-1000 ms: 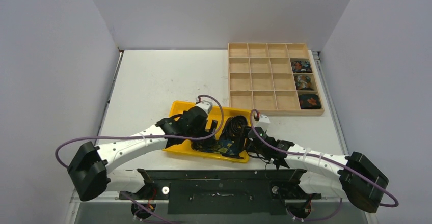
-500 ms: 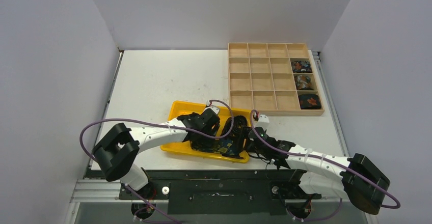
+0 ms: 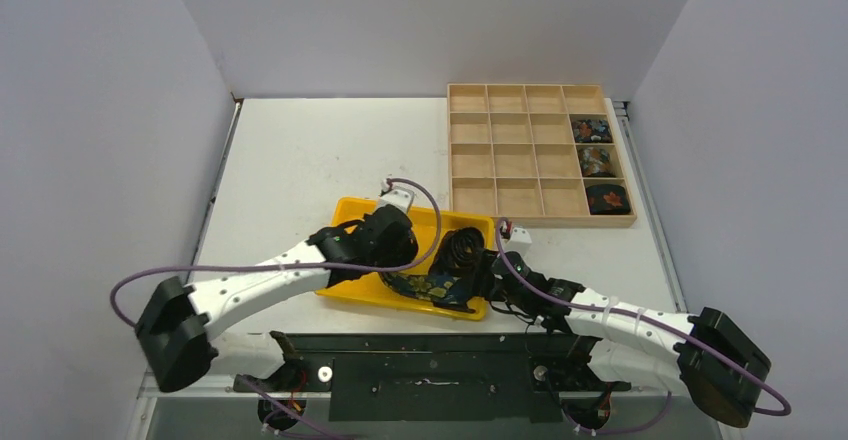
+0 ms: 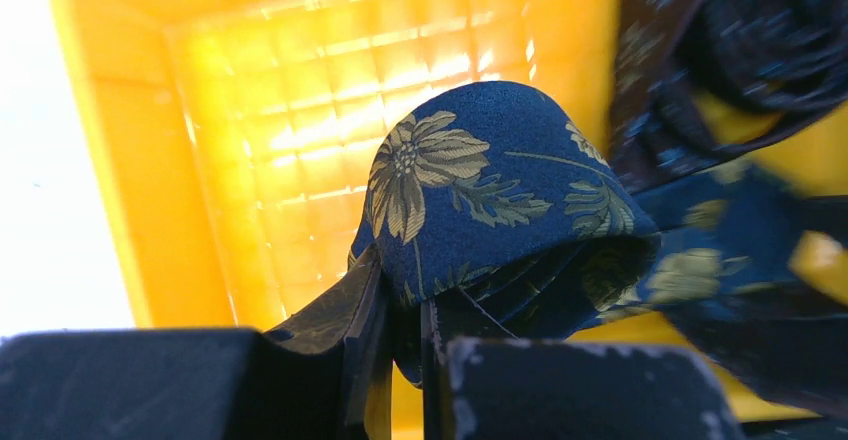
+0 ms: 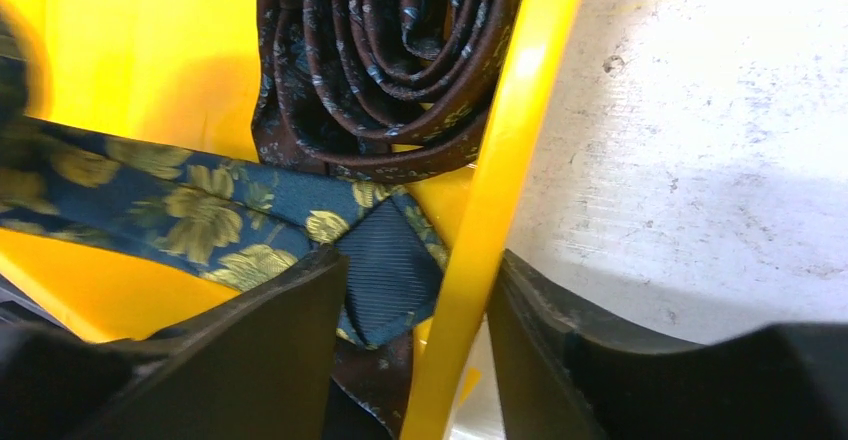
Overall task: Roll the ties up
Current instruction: Pick up the tie from the bin, then move the bin to the center of the board.
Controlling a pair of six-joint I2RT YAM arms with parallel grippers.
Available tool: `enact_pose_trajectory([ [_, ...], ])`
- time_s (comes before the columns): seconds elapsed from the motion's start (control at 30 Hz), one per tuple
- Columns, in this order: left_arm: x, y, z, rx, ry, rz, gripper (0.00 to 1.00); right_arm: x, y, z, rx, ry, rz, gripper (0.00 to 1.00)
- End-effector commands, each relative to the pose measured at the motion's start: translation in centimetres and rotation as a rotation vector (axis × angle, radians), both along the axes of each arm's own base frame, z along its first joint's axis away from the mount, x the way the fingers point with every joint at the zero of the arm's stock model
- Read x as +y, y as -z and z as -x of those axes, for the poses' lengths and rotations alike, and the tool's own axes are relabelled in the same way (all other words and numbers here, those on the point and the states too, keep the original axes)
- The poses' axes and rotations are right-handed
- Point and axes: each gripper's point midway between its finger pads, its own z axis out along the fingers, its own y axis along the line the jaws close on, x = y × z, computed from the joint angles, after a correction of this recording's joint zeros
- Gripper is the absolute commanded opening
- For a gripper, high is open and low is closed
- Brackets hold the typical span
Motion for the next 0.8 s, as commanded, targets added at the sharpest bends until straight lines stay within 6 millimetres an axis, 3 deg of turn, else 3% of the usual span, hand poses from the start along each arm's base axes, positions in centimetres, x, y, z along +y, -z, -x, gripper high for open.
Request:
enact_pose_trajectory([
  [0.0, 1.9, -9.0, -0.5, -0.212, -0.075, 0.188, 0.0, 1.5, -0.4, -0.1, 0.006, 0.013, -0.087, 0.47],
  [0.1, 3.4, -13.0, 0.2, -0.283, -0.079, 0.26, 0.0, 2.5, -0.4, 0.2, 0.025, 0.026, -0.137, 0.36],
  [0.23, 4.9, -15.6, 1.0, -0.314, -0.094, 0.291, 0.0, 4.8, -1.1, 0.3, 0.025, 0.012, -0.158, 0.3],
  [0.47, 6.6, -17.2, 1.8, -0.359, -0.129, 0.339, 0.0, 9.9, -1.8, -0.9, 0.063, 0.008, -0.223, 0.22],
  [0.77, 9.0, -19.6, 2.0, -0.435, -0.196, 0.355, 0.0, 16.4, -2.4, -6.4, 0.041, 0.06, -0.211, 0.06],
])
